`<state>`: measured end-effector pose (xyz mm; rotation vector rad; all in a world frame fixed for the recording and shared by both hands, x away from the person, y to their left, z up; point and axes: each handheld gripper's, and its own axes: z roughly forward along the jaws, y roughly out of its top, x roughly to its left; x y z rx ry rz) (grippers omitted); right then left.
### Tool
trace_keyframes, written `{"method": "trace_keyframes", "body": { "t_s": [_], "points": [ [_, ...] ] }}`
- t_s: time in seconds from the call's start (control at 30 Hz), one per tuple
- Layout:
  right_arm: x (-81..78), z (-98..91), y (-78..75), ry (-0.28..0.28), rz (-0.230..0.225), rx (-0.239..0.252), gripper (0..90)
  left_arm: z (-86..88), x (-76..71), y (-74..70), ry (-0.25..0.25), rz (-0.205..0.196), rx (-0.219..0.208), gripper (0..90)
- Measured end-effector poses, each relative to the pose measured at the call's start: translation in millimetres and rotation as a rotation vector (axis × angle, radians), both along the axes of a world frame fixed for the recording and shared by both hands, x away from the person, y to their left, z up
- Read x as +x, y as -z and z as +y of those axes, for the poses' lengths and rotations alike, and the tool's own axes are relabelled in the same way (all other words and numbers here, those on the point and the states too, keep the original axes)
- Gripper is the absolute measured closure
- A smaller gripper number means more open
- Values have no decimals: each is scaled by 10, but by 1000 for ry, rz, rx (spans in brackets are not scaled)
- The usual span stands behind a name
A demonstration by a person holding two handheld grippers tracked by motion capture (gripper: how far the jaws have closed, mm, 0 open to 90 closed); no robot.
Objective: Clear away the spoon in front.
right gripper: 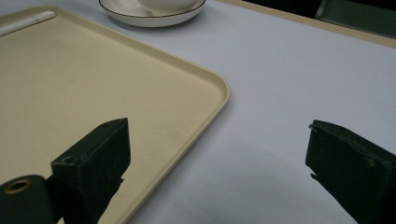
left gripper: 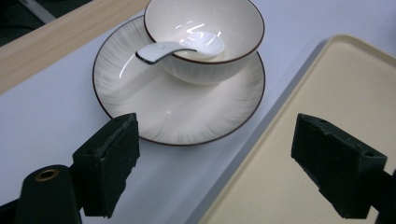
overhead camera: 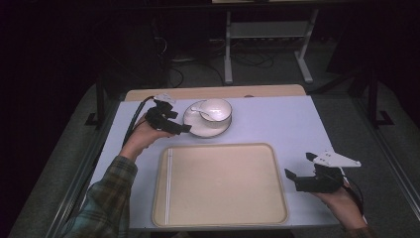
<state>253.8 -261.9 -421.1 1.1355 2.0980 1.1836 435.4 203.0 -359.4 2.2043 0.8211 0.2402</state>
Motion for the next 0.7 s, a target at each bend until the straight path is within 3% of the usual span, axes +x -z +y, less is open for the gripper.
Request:
{"method": "trace_keyframes", "body": {
  "t_s": [0.43, 0.7],
  "points": [
    [-14, -18, -2, 4, -1, 5, 63, -87, 302, -67, -24, -10, -7, 167],
    [-14, -20, 0, 5, 2, 5, 63, -129, 527, 5, -28, -5, -27, 289]
  ]
}}
